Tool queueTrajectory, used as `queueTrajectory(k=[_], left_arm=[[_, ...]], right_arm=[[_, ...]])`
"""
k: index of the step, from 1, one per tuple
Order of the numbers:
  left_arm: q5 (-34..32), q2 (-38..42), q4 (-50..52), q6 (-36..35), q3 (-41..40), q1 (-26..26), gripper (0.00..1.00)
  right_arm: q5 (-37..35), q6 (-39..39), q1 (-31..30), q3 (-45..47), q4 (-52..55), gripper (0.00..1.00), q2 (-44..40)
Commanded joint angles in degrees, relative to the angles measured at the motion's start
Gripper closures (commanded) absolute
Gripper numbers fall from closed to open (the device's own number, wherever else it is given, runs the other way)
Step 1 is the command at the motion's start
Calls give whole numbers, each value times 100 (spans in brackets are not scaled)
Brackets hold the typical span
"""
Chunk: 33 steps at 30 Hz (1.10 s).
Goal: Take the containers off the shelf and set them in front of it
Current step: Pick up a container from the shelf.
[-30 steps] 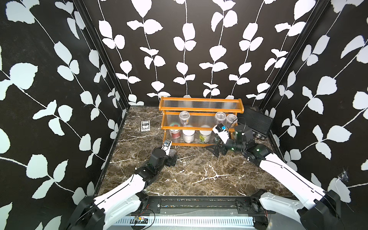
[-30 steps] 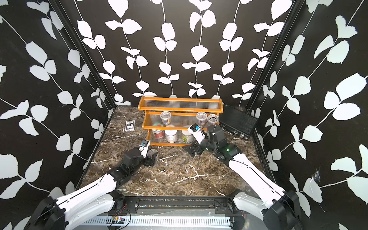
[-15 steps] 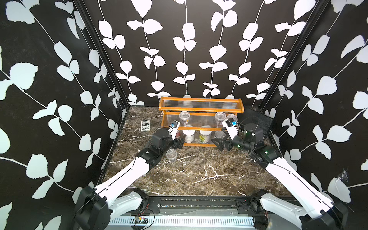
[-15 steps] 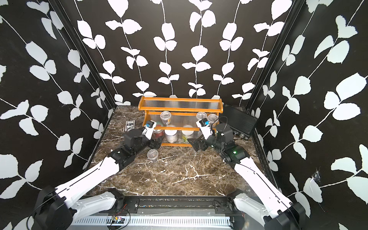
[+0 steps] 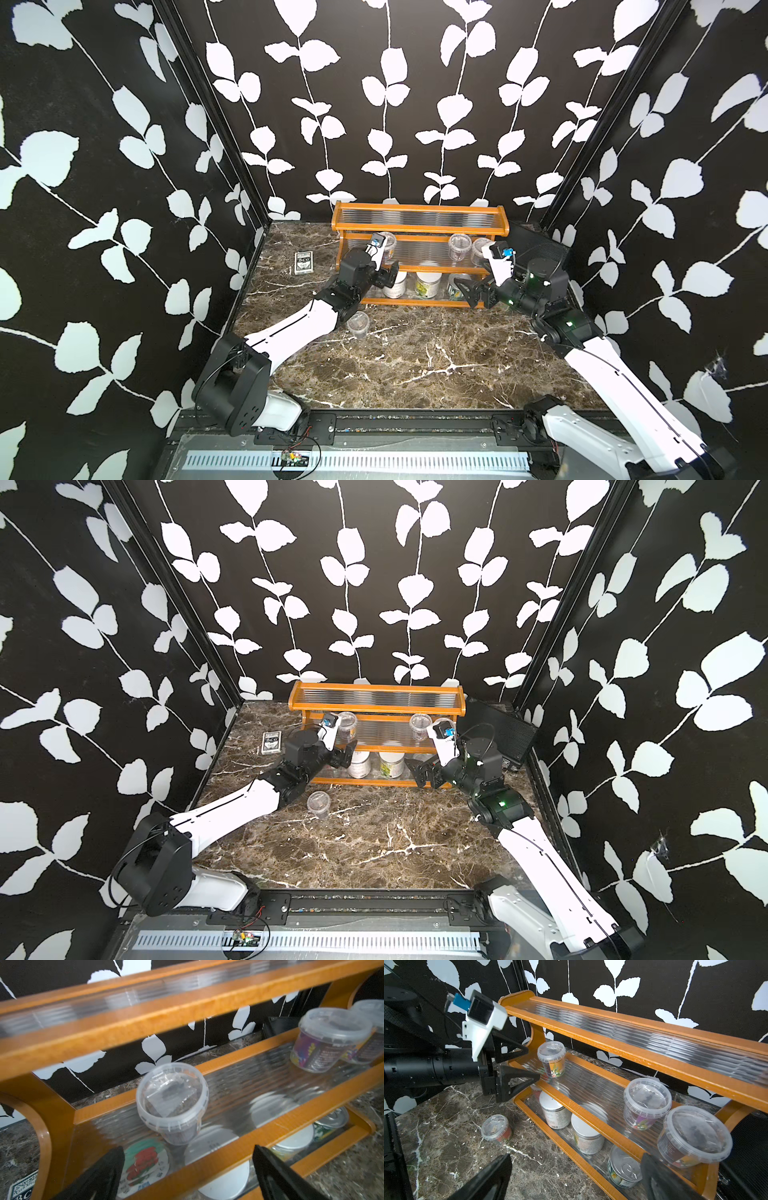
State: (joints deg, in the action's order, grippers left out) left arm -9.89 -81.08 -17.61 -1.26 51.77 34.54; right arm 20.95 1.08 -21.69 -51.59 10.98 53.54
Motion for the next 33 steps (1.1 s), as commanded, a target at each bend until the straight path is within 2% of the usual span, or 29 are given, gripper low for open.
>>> queueTrajectory(k=[1,7,15,19,24,33], left_arm=[[-242,-220,-312,-24,406,-36,1],[-416,-593,-567,18,620,-70,1],[-328,-1080,-668,104,1022,-141,3],[-249,-1194,-552,107,1155,-182,9],[12,-1252,-428,186,1195,-273,25],[218,-1181,-220,148,1230,-299,33]], right_arm=[[-47,-16,101,84,-211,0,-65],[23,-64,192,8,-228,0,-18],[29,-81,244,-9,-237,0,-1],[8,-98,264,-15,-233,0,-10],[23,-108,283,-20,-241,0,16],[110,-108,323,-26,-306,0,148]])
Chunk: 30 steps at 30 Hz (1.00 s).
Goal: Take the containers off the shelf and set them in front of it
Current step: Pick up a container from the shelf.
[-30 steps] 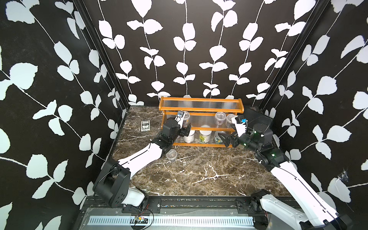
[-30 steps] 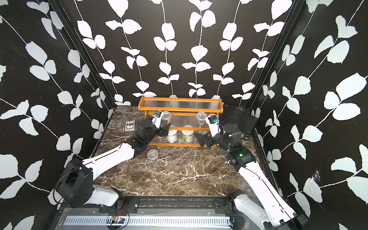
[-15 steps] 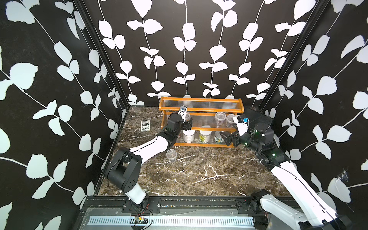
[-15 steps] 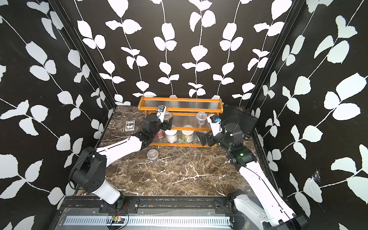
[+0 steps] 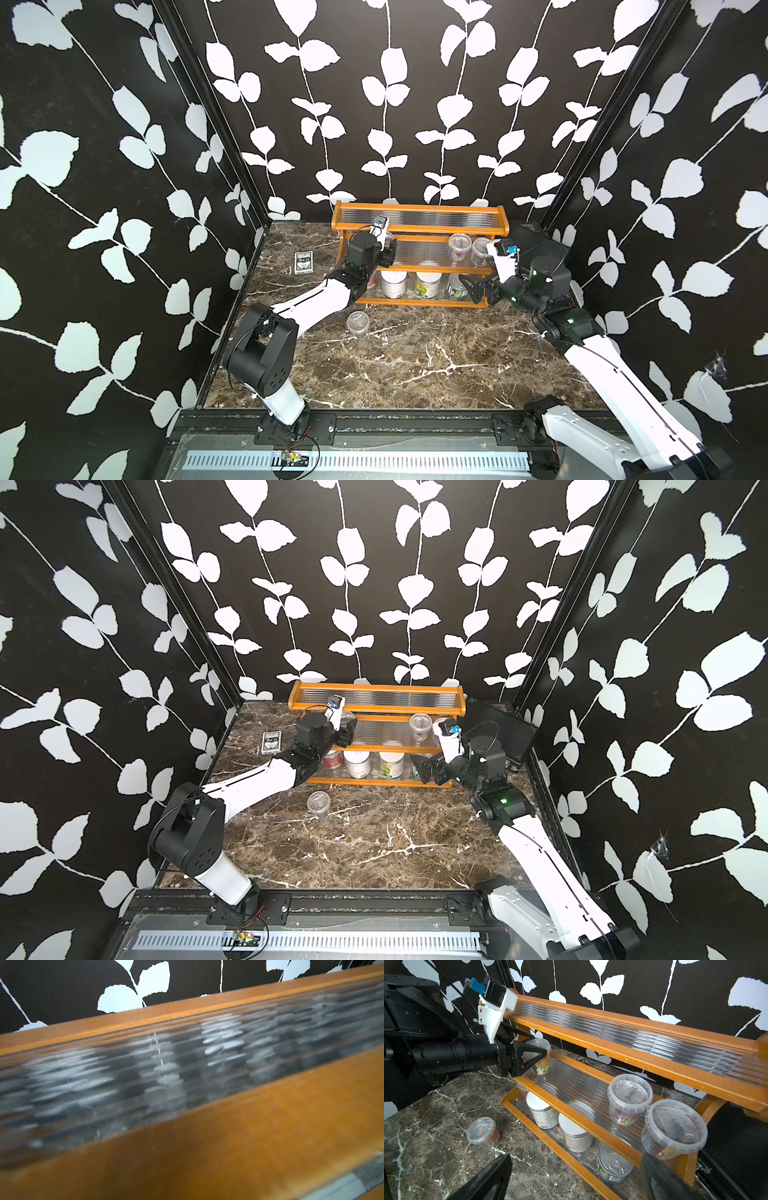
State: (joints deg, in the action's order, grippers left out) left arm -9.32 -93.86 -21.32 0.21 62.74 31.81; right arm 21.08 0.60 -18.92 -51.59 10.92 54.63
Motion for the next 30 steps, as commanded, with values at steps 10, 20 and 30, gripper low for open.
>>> queueTrajectory(k=[10,20,30], left_arm=[[383,631,304,100,-176,-13,37],[438,1337,855,-88,-517,253,37],[-66,2502,1939,-135,-1197,1542,37]], right_arm=[[137,-103,90,-22,-292,0,91],[597,-138,116,-105,-229,0,229],[1010,-378,116,-50,118,0,194]])
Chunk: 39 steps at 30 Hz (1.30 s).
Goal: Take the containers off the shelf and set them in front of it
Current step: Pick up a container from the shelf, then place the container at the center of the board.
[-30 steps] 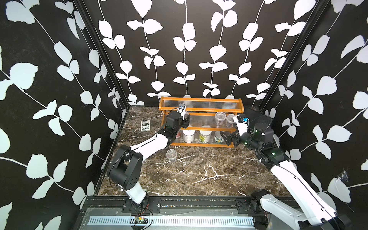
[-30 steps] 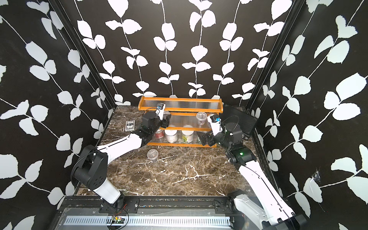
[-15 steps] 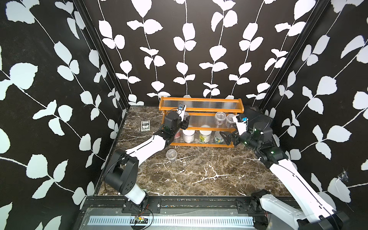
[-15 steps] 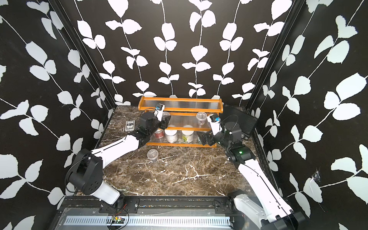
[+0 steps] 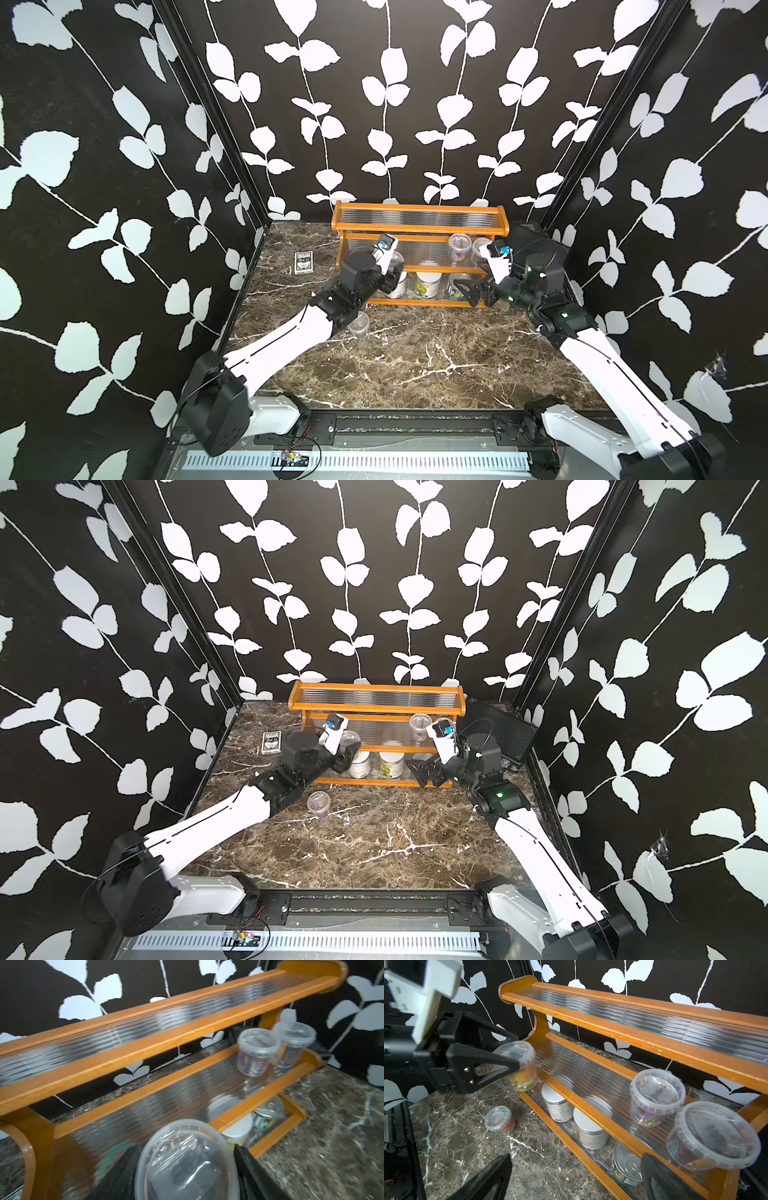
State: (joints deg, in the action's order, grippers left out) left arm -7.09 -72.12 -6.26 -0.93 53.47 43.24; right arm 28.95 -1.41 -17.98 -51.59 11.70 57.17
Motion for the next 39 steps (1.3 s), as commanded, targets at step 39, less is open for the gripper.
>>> queueTrajectory(k=[39], left_arm=[[-1446,-1683,-2515,1305,-2131,1362,28]], right_arm=[[41,-567,14,88,761,0,-355]])
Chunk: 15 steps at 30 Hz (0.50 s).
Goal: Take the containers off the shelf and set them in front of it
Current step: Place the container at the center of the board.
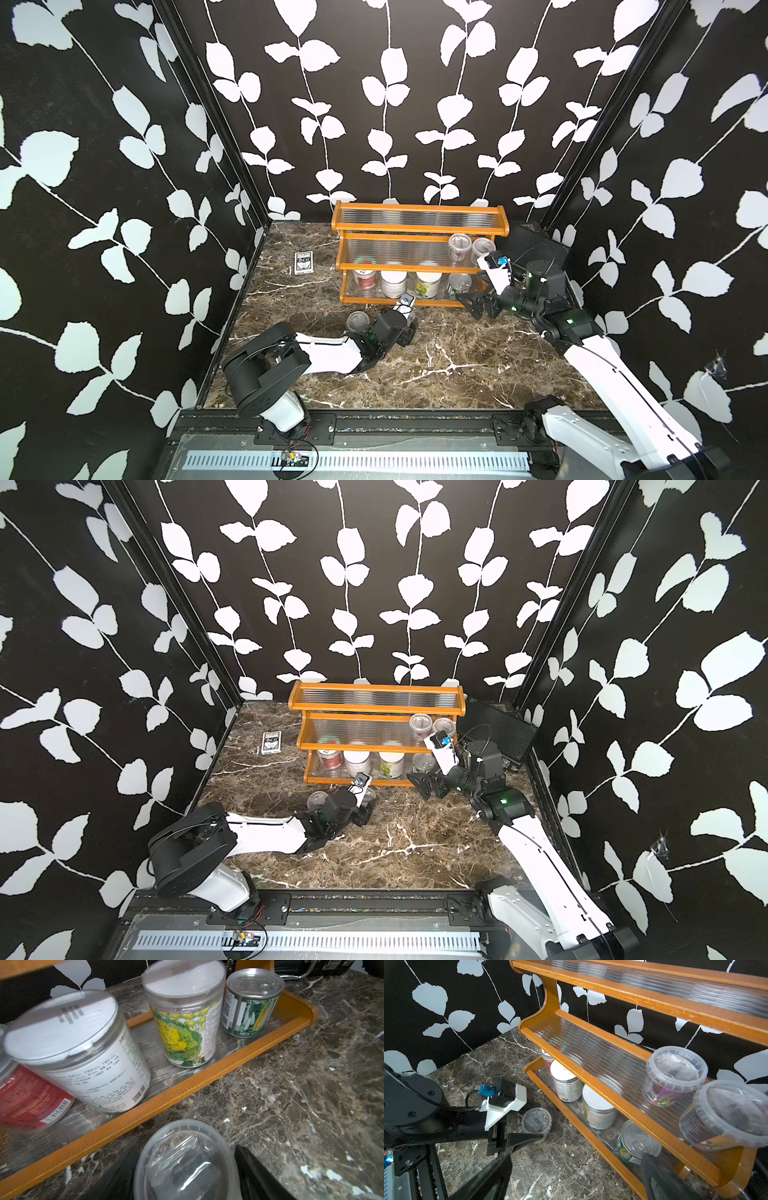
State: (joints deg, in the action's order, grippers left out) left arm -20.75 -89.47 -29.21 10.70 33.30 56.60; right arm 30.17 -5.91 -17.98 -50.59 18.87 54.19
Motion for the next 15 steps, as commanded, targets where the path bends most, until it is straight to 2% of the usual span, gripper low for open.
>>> queueTrajectory(k=[1,15], left_arm=[[-49,61,-187,143,-107,27,28],[48,489,760,-57,-78,27,16]], right_arm=[[-82,-121,14,-13,54,0,-54],[-126,-192,20,-37,16,0,34]])
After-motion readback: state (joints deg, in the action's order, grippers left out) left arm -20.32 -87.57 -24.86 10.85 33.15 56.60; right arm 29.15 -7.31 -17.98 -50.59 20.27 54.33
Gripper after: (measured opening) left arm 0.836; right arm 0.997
